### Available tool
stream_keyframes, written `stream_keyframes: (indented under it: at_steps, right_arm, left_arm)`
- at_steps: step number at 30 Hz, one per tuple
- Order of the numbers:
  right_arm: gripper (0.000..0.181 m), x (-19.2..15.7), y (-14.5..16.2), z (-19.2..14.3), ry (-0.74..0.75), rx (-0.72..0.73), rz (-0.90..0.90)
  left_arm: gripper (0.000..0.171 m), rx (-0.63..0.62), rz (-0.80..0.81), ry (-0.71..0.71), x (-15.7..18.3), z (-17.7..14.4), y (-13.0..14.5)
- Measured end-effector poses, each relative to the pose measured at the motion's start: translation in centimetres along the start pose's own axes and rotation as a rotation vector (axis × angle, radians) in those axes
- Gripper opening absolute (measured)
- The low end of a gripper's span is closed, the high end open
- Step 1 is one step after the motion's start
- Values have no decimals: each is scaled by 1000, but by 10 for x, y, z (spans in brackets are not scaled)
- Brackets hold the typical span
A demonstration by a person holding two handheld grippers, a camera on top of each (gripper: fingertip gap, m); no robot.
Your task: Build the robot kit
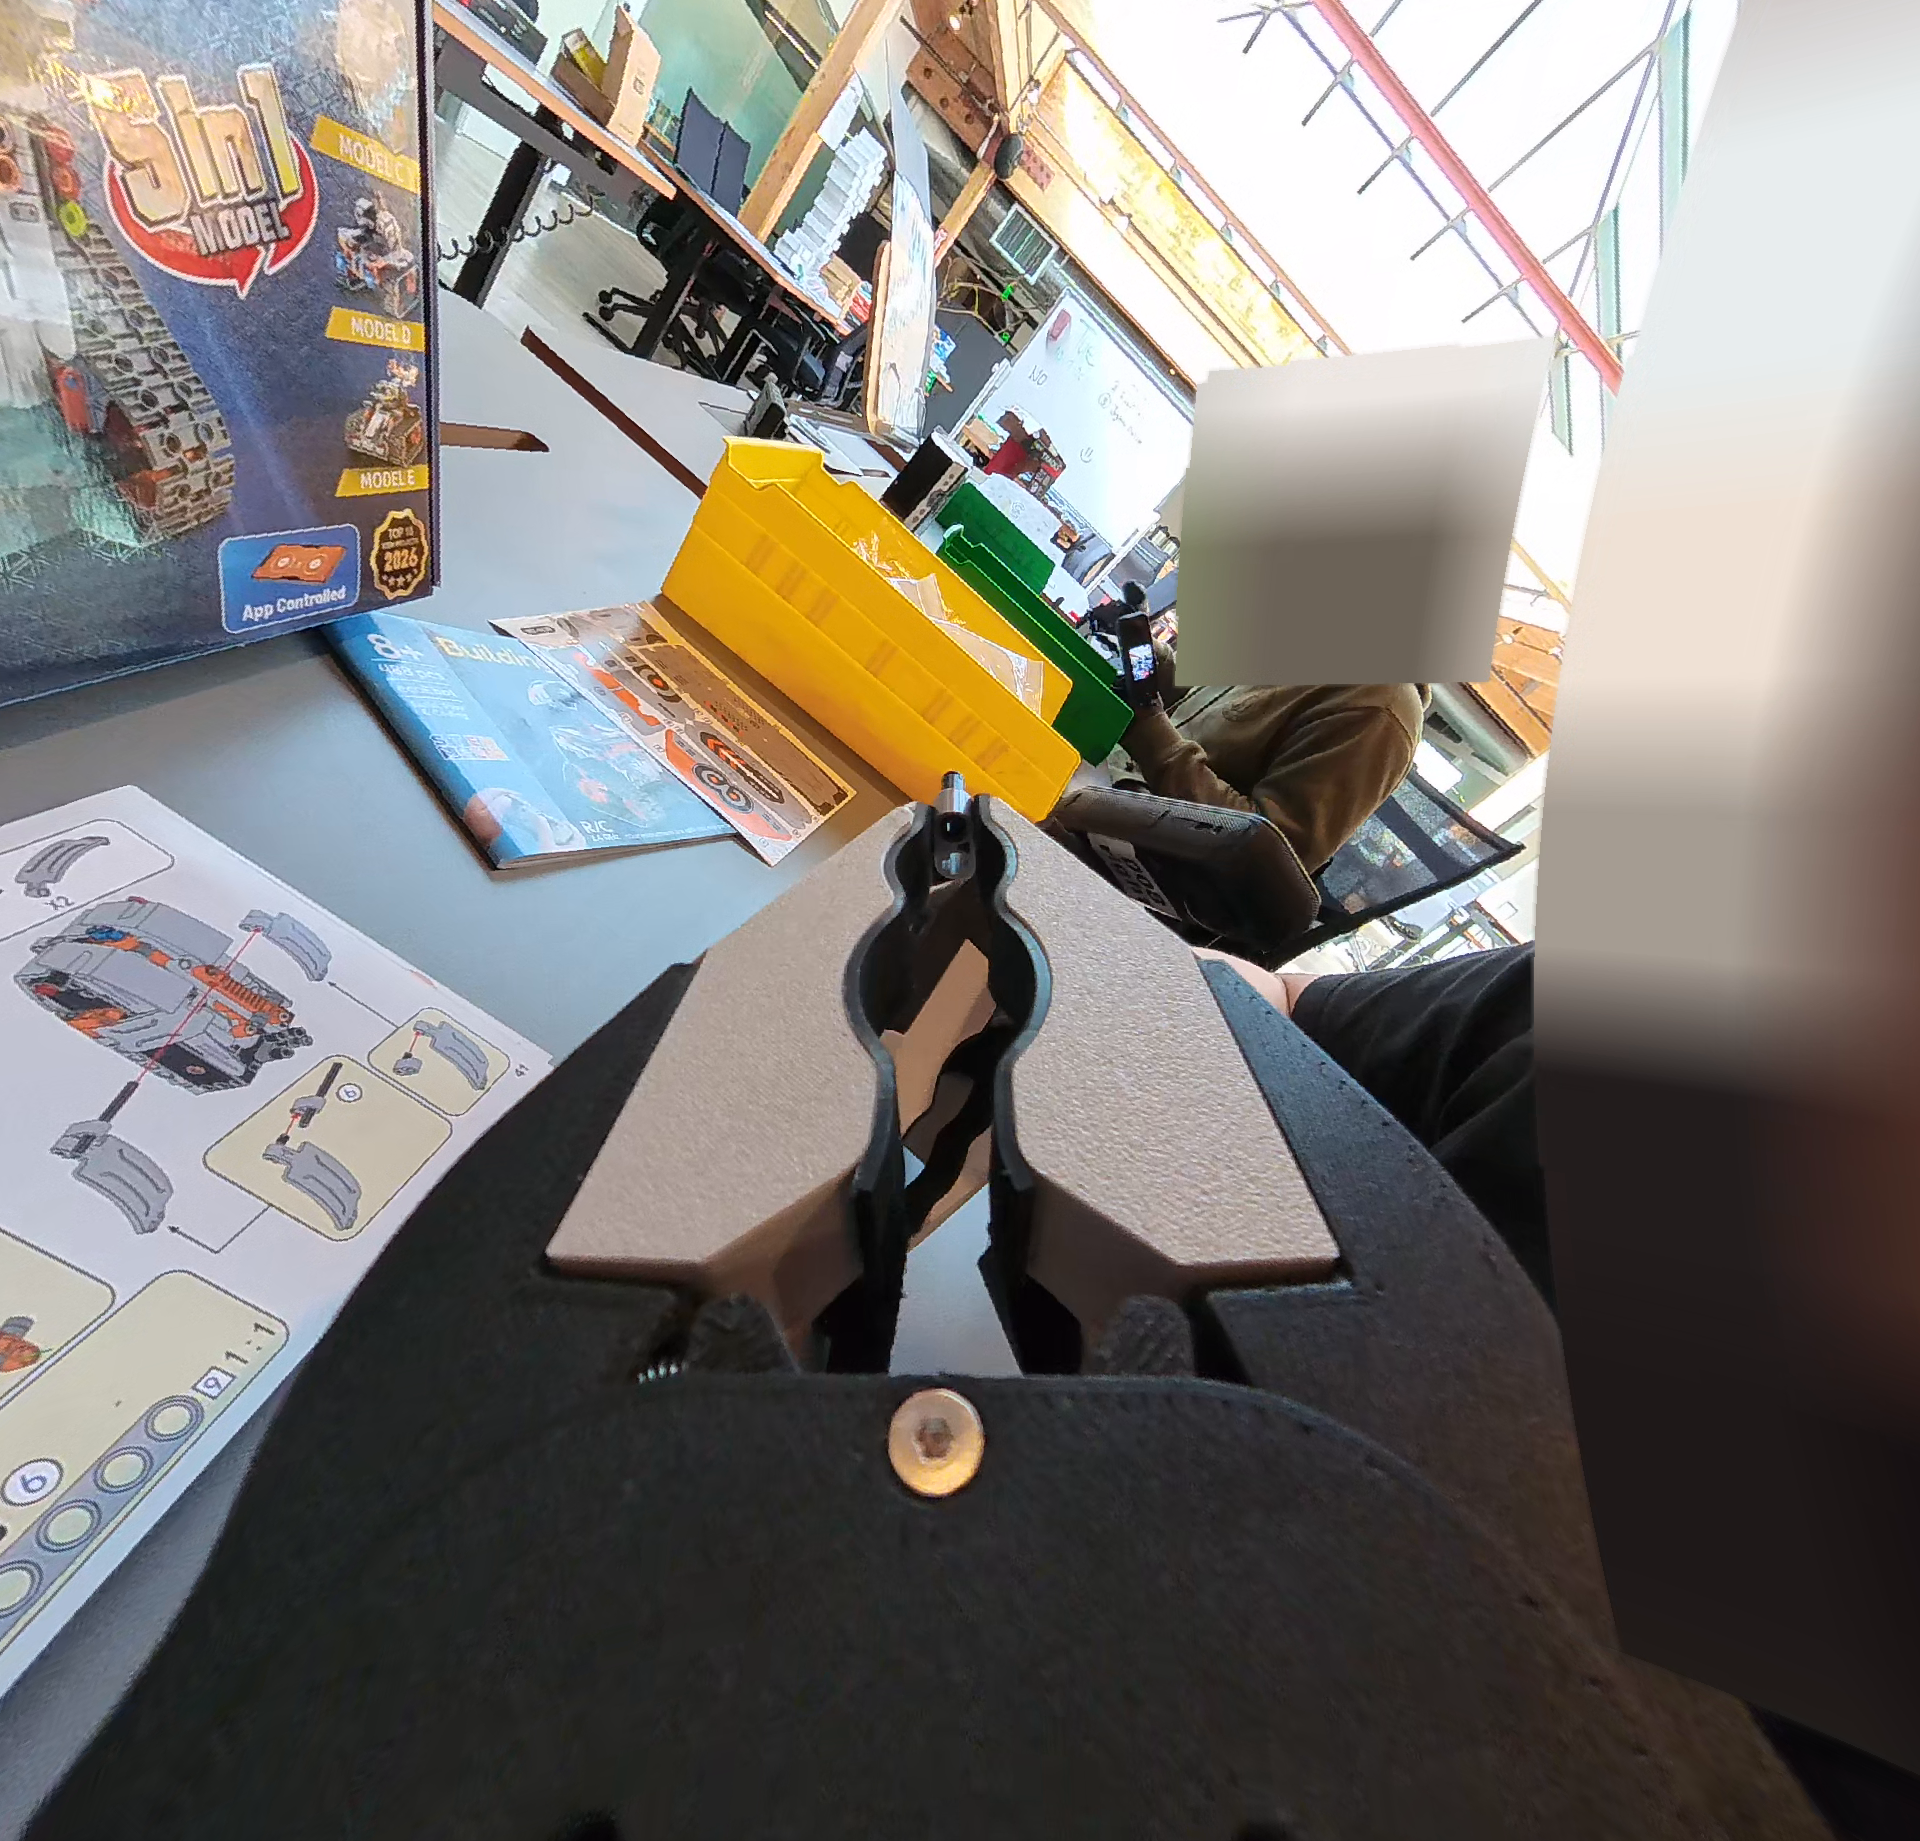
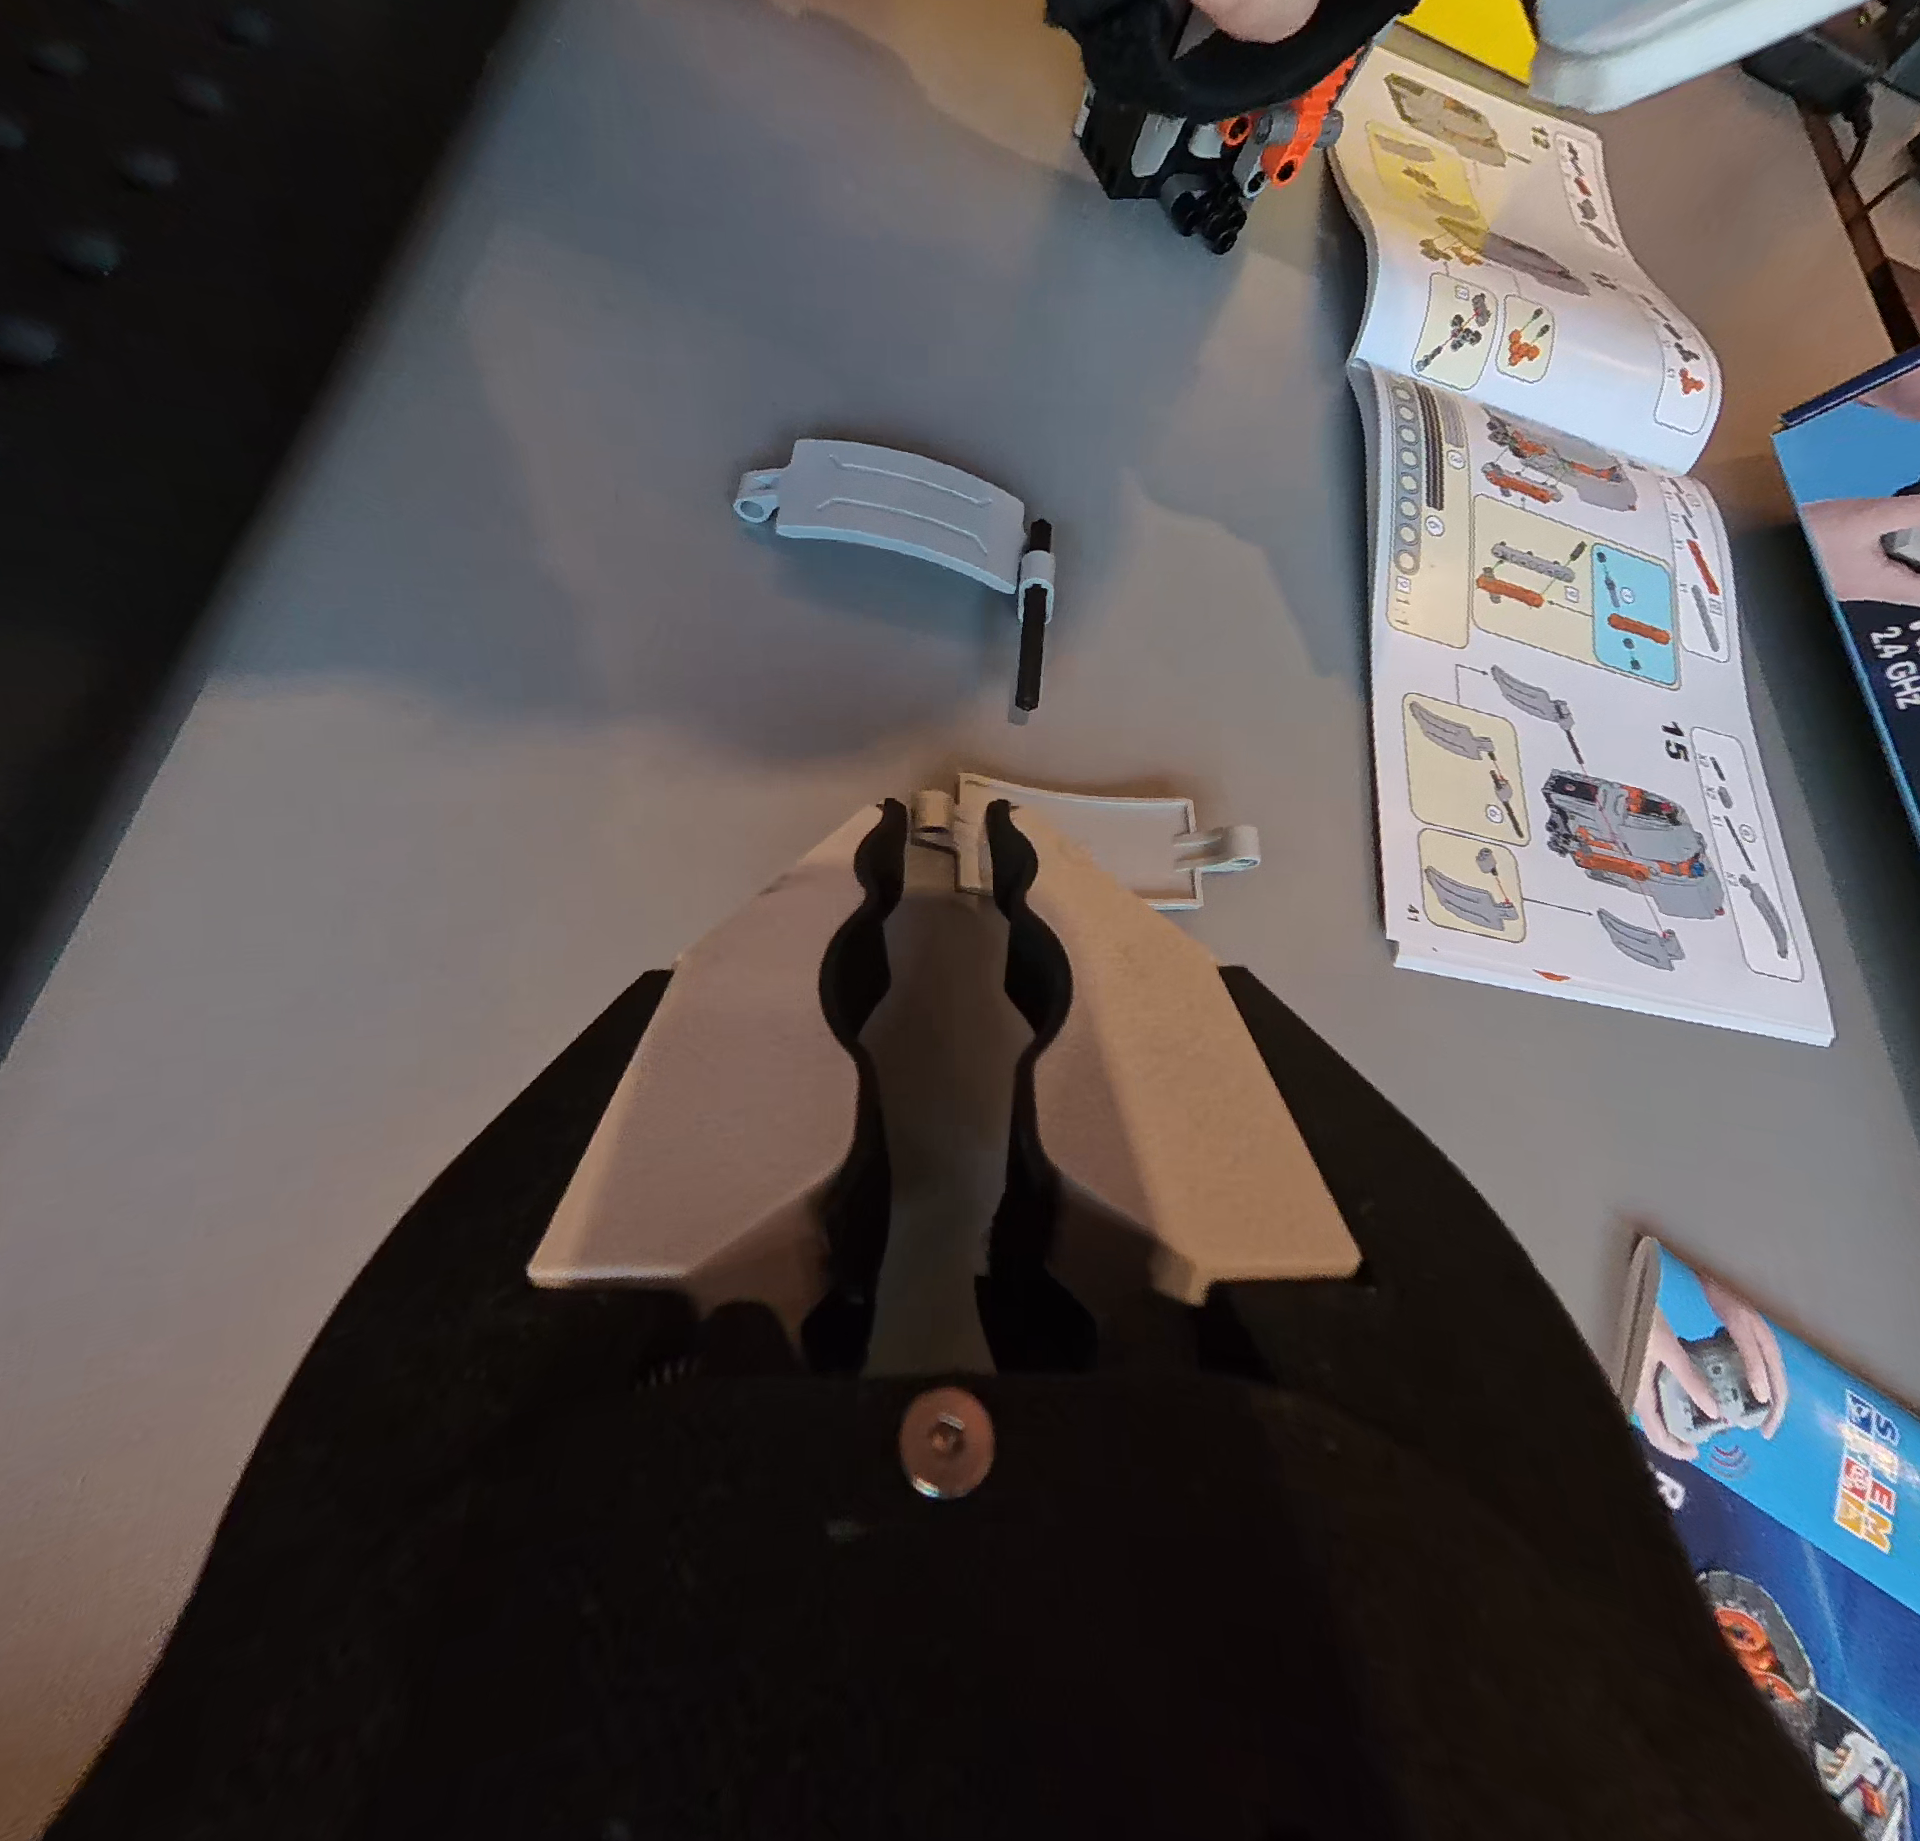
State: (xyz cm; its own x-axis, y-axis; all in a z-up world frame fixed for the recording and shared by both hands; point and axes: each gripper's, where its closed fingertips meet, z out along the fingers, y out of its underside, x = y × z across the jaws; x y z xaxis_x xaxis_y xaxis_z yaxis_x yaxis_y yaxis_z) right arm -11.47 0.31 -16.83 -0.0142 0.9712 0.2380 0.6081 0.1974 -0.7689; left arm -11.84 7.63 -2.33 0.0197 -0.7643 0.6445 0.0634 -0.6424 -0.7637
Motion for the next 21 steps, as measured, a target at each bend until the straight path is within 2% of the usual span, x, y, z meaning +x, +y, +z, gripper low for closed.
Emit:
stream_keyframes:
  at_steps: [2,7,12,15,17,21]
  right_arm:
    - [7,1,0,0,8,1,-7]
    - [5,11,-3,-4,48,21,32]
    - [5,24,-16,-19,42,127,204]
    - [5,35,-26,-33,-31,258,443]
    - [5,42,-31,-44,-140,354,670]
    - [4,48,-35,-66,-528,518,1213]
  left_arm:
    - [4,0,-3,0,-1,0,0]
    - [4,-17,5,-5,-2,2,3]
    - [5,-38,9,-15,-6,4,8]
    - [5,-45,8,-19,-7,4,9]
    - [5,-49,8,-22,-8,4,9]
    - [4,-54,4,-18,-7,4,9]
